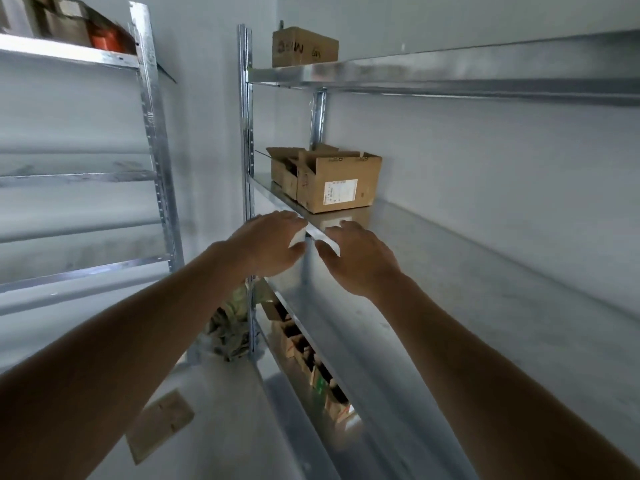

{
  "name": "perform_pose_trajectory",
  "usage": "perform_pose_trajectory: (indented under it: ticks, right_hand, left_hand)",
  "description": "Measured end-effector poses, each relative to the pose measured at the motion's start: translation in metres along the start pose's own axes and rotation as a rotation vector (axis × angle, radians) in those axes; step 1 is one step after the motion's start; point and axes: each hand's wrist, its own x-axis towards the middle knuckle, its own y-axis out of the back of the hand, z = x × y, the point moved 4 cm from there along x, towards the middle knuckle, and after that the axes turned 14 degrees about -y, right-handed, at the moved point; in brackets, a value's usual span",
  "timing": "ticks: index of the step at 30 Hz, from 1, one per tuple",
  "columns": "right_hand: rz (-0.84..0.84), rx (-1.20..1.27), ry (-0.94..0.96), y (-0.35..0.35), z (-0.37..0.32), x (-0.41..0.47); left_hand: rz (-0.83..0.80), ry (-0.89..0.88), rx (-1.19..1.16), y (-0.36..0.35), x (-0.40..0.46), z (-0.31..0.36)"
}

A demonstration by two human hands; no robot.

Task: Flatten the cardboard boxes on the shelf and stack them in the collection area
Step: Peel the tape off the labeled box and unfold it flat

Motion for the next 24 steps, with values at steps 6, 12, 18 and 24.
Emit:
perform_pose_trajectory:
  ticks: [6, 12, 18, 24]
  right_hand:
    - [-0.022, 0.007, -0.093, -0.049, -0.031, 0.103]
    - [0.007, 0.015, -0.191, -0.084, -0.033, 0.205]
    - [0.145, 0.02, -0.206, -0.118, -0.027, 0.288]
    - [0.279, 0.093, -0.22, -0.132, -0.022, 0.34]
  left_hand:
    - [-0.021, -0.074, -0.055, -0.034, 0.071, -0.102]
    - [-0.036, -0.161, -0.114, -0.067, 0.137, -0.176]
    - [-0.032, -0.186, -0.154, -0.103, 0.197, -0.233]
    - [-0.021, -0.211, -0.218, -0.127, 0.239, -0.272]
